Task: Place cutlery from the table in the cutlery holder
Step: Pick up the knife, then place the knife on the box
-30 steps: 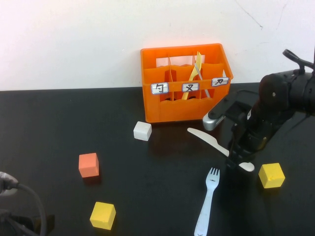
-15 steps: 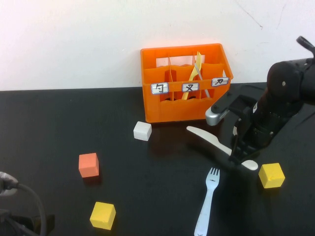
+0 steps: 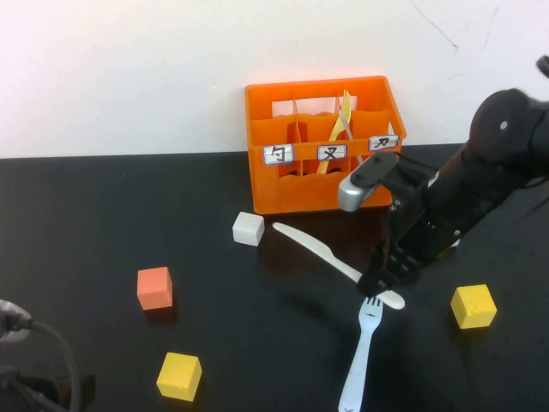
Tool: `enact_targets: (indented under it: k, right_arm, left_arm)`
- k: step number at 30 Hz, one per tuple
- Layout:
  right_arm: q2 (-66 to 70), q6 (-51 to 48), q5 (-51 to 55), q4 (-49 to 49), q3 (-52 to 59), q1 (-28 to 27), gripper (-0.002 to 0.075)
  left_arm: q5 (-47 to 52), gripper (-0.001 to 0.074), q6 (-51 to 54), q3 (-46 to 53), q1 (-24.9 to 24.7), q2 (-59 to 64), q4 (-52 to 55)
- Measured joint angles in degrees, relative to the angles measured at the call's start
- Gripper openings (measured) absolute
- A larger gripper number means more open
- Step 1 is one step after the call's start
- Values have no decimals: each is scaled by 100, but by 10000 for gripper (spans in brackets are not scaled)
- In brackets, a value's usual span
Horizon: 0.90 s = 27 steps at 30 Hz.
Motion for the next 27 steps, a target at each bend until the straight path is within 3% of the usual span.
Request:
enact_targets:
  k: [7,13,27]
  right_arm:
    - [-458,-416,23,452,0,0,182]
    - [-968,-664,-638,793,0,0,182]
    - [-1416,-696,-4310,1196,11,0,182]
  left_arm:
    - [0,-1,0,0,0,0,0]
    - [0,-1,27,0,0,0,0]
    - [0,-1,105,0,0,-3,0]
